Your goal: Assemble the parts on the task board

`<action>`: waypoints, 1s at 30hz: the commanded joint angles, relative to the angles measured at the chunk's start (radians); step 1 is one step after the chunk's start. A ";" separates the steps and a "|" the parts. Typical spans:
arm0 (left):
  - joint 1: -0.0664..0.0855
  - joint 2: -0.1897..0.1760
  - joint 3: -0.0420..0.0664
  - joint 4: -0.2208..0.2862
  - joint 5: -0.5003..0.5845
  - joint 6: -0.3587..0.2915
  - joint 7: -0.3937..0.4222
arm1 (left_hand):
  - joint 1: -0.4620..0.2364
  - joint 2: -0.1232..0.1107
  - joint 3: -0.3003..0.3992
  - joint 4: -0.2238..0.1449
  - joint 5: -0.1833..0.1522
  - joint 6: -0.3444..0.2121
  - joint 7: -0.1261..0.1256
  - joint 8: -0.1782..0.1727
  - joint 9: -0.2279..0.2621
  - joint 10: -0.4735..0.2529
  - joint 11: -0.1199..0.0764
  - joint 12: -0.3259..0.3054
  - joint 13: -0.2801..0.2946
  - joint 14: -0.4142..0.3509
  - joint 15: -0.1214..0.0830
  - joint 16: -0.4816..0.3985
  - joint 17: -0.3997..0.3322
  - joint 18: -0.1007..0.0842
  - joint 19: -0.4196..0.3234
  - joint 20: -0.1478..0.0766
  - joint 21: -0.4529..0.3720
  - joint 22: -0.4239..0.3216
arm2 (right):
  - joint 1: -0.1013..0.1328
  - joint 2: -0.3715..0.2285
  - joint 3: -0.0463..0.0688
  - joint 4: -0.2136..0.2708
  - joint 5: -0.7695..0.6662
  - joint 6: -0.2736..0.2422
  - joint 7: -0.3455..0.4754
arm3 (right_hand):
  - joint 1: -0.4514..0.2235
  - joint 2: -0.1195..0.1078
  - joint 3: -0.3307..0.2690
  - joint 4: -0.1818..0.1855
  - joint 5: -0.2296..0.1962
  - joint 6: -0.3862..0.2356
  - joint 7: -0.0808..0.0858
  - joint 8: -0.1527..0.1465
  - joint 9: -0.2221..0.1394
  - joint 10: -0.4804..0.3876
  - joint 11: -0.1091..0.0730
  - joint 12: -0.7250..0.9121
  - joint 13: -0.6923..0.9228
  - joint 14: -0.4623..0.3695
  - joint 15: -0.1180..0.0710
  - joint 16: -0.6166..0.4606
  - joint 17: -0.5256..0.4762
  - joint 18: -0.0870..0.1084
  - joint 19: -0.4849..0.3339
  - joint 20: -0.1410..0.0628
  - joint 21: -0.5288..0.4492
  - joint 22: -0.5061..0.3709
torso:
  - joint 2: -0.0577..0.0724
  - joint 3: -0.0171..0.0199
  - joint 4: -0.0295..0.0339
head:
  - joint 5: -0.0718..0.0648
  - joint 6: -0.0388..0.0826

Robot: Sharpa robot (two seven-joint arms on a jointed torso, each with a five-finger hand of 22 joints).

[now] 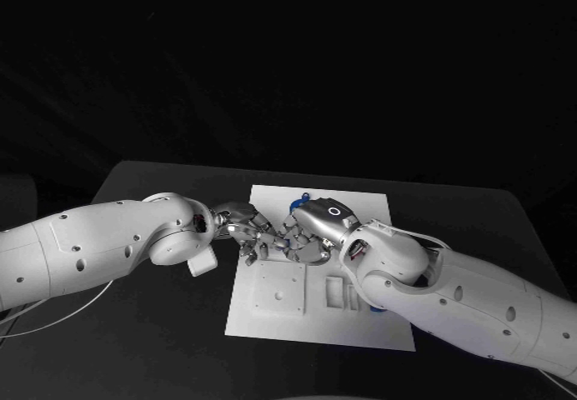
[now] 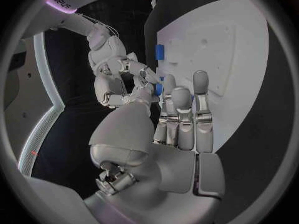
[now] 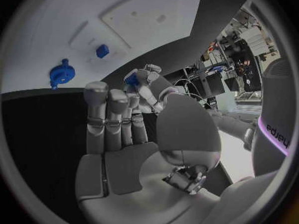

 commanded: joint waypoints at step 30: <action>0.000 -0.007 0.000 0.005 0.066 0.036 0.034 | 0.045 0.102 0.197 -0.137 0.107 -0.057 -0.004 0.106 0.182 0.028 -0.004 -0.040 -0.020 -0.007 -0.006 0.021 0.002 0.003 -0.023 -0.002 0.044 0.020 | -0.001 -0.002 0.001 -0.012 -0.004 -0.010 -0.018 | -0.009 -0.031 -0.109 0.044 -0.228 -0.122 0.027 0.005 -0.037 -0.031 0.021 -0.060 -0.051 0.001 0.009 -0.028 -0.016 0.000 0.051 0.005 -0.057 0.004 | 0.000 0.0000 -0.0002 | -0.003 0.001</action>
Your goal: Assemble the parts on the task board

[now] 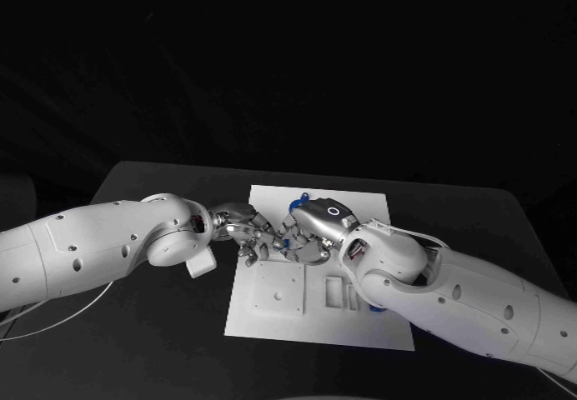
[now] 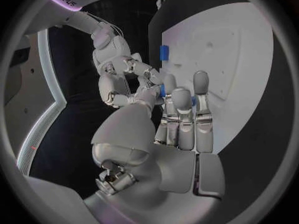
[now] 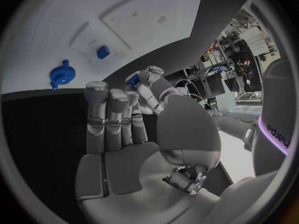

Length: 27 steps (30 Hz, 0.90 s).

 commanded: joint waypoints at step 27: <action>0.065 0.051 0.002 -0.112 0.009 0.128 -0.248 | -0.022 0.014 0.051 -0.026 0.032 -0.003 -0.013 0.021 0.187 0.014 -0.014 0.049 0.033 0.013 -0.011 0.015 0.003 0.003 -0.002 -0.010 0.042 0.019 | -0.007 -0.090 0.145 -0.064 0.175 -0.076 -0.014 | 0.056 -0.023 -0.081 0.082 0.001 -0.055 0.016 -0.006 -0.017 -0.046 0.011 -0.033 -0.087 -0.005 0.014 -0.058 -0.037 0.008 0.047 0.013 -0.058 -0.051 | -0.002 0.0003 -0.0016 | 0.019 0.009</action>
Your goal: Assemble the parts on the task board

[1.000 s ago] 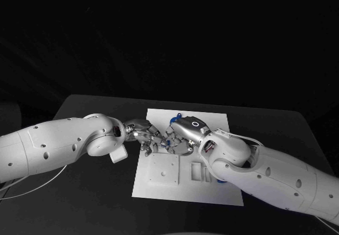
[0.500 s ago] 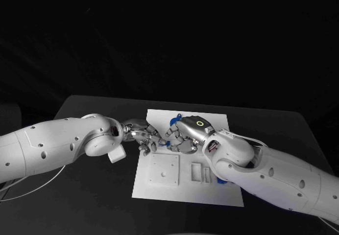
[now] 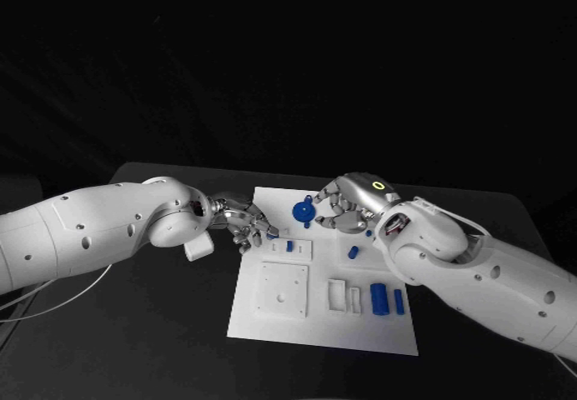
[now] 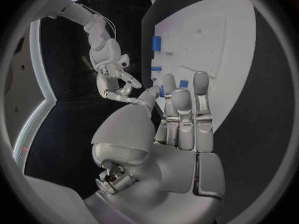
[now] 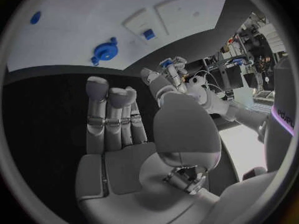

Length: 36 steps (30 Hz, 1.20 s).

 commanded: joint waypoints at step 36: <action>0.056 0.267 0.001 -0.164 -0.368 0.112 -0.423 | -0.122 0.001 0.103 -0.139 0.140 0.030 -0.023 0.008 0.277 0.037 -0.018 0.040 0.021 0.042 -0.018 0.016 0.022 0.006 0.013 -0.023 0.089 0.018 | 0.068 -0.017 0.116 -0.267 0.478 -0.099 0.116 | -0.004 0.004 -0.001 -0.010 0.061 -0.006 0.006 -0.007 -0.002 -0.019 0.002 -0.012 -0.022 -0.014 0.004 -0.016 -0.011 0.013 0.043 0.007 -0.035 -0.002 | -0.004 -0.0007 -0.0054 | 0.018 -0.014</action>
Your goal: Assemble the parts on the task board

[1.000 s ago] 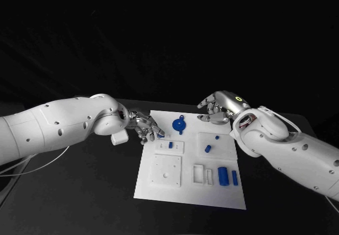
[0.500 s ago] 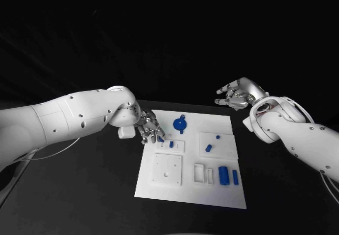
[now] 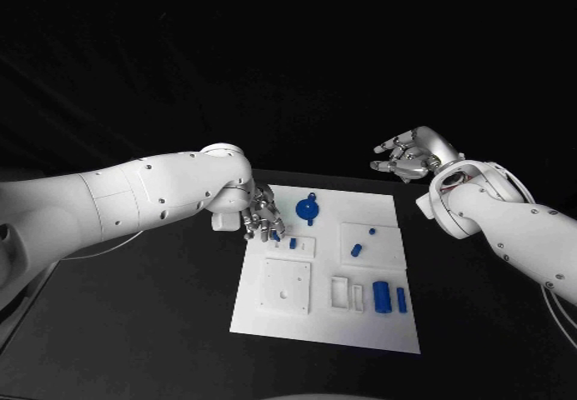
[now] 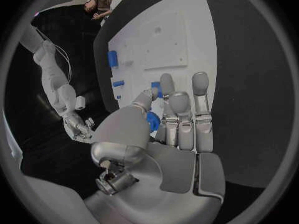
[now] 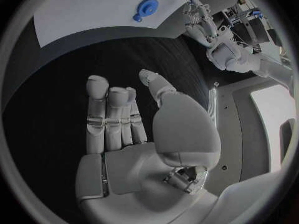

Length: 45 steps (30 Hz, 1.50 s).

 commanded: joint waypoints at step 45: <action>-0.063 0.008 0.001 0.031 -0.168 -0.073 -0.014 | -0.002 0.010 0.062 -0.075 0.012 0.034 -0.024 -0.008 0.089 0.007 -0.001 0.012 0.004 0.010 0.001 0.002 0.008 0.005 -0.005 -0.006 0.021 0.018 | 0.001 0.010 0.001 -0.028 0.018 0.037 0.007 | -0.021 0.003 0.032 -0.016 0.072 -0.006 0.004 -0.007 -0.002 -0.009 0.001 -0.005 -0.010 -0.010 -0.003 -0.004 -0.003 0.019 0.043 0.006 -0.014 0.007 | -0.001 -0.0010 0.0015 | -0.008 -0.017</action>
